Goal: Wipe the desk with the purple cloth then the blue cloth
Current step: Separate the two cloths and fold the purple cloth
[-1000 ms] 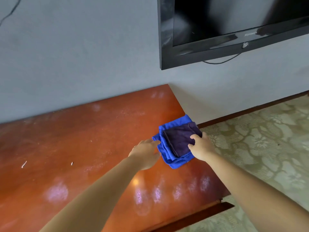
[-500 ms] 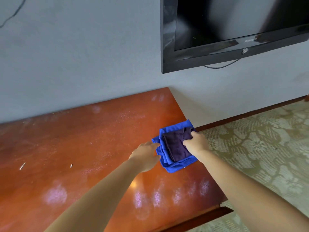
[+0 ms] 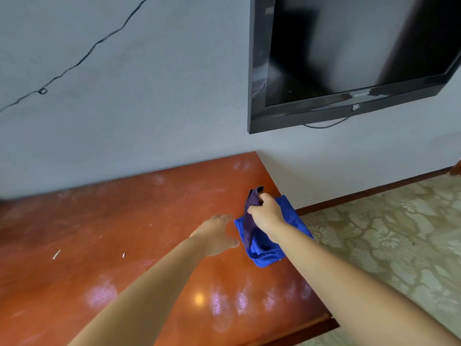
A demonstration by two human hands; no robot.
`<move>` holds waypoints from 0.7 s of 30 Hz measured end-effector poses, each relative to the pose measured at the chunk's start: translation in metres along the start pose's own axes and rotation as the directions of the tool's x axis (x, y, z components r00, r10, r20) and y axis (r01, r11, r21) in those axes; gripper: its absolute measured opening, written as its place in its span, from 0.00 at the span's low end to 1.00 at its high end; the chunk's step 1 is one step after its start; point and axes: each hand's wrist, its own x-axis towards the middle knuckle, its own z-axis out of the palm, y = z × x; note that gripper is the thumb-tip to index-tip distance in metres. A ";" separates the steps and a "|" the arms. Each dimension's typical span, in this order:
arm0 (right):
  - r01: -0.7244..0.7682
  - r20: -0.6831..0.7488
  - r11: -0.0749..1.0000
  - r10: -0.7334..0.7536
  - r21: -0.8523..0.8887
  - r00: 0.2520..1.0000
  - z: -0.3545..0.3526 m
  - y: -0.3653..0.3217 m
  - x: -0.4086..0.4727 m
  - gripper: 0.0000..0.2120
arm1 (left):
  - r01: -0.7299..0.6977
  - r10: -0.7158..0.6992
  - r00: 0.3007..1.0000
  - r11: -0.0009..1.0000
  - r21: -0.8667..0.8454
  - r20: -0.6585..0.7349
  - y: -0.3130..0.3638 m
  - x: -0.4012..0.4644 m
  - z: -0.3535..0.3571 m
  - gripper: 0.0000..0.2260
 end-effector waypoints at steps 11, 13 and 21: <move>-0.150 0.230 0.925 0.071 0.348 0.971 0.059 -0.081 -0.041 0.12 | 0.089 -0.177 0.894 0.970 -0.225 -0.411 -0.047 -0.067 -0.022 0.13; -0.206 0.209 0.916 0.140 0.344 0.968 0.077 -0.089 -0.052 0.12 | 0.146 -0.225 0.860 0.969 -0.200 -0.457 -0.068 -0.084 -0.028 0.12; -0.342 0.420 0.933 0.267 0.113 0.867 0.149 -0.105 -0.117 0.14 | 0.304 -0.326 0.845 0.945 -0.120 -0.423 -0.152 -0.159 -0.045 0.10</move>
